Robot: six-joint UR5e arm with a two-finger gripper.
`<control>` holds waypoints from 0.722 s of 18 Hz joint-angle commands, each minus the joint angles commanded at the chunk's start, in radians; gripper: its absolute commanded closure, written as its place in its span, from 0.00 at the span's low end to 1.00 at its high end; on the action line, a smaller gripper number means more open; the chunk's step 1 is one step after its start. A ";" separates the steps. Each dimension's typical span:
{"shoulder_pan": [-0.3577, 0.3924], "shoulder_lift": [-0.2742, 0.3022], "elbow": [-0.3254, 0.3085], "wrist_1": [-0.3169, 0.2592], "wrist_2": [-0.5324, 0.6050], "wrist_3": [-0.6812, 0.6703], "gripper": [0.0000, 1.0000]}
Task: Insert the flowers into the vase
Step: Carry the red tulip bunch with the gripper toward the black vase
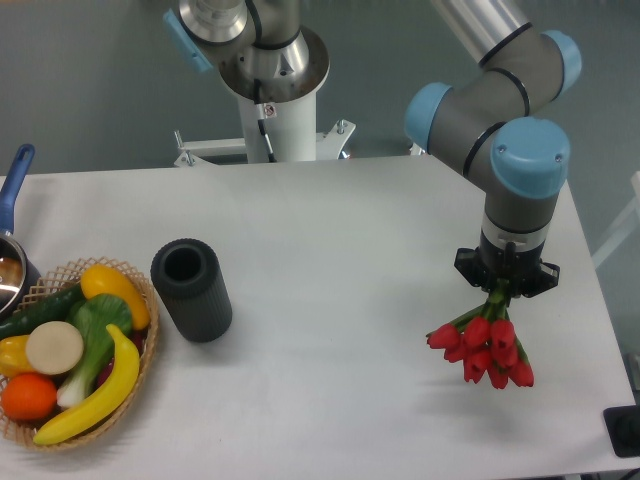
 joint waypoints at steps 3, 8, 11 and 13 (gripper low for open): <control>-0.008 0.006 0.000 0.002 -0.030 -0.002 1.00; -0.035 0.087 -0.008 0.021 -0.231 -0.025 1.00; -0.077 0.118 -0.026 0.101 -0.386 -0.034 1.00; -0.092 0.146 -0.043 0.136 -0.513 -0.070 1.00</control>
